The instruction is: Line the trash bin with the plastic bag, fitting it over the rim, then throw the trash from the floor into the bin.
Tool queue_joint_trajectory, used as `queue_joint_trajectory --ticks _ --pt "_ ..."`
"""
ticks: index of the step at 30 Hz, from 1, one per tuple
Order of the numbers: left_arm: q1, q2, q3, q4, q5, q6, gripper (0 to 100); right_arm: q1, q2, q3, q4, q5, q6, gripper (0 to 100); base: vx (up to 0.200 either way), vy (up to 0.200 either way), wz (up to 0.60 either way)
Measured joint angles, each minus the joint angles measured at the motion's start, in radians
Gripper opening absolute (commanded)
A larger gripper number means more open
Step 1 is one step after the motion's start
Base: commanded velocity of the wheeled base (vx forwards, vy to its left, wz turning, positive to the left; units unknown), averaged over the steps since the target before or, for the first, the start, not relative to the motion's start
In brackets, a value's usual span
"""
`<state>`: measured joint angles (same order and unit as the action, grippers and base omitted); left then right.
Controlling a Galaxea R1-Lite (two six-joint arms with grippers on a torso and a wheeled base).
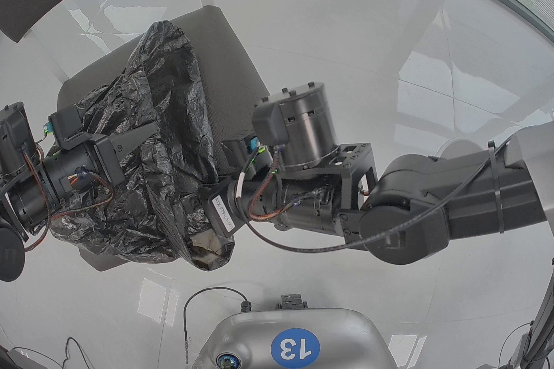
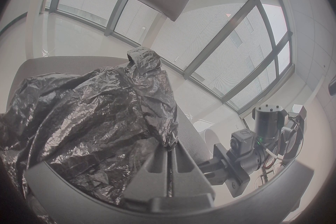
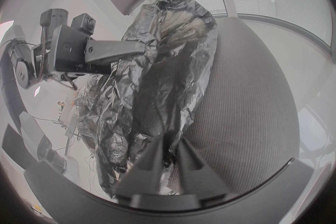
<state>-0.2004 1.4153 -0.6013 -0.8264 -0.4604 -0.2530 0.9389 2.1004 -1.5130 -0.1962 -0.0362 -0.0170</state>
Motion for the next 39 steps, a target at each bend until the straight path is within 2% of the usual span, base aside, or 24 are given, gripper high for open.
queue_joint_trajectory --ticks 11,20,28,39 --pt "-0.006 0.018 -0.009 0.003 0.007 0.006 0 0.006 0.001 0.001 0.003 -0.012 0.012 0 0.0 0.0 0.0" --pt "-0.069 0.074 -0.125 0.05 0.018 0.018 0 -0.023 -0.058 0.026 0.009 -0.012 0.153 0 0.0 0.0 0.0" --pt "-0.135 0.101 -0.281 0.302 0.056 0.044 0 -0.07 -0.153 0.099 0.008 -0.006 0.19 0 0.0 0.0 0.0" --pt "-0.243 0.136 -0.428 0.375 0.128 0.054 0 -0.167 -0.3 0.211 0.007 -0.003 0.201 0 0.0 0.0 0.0"
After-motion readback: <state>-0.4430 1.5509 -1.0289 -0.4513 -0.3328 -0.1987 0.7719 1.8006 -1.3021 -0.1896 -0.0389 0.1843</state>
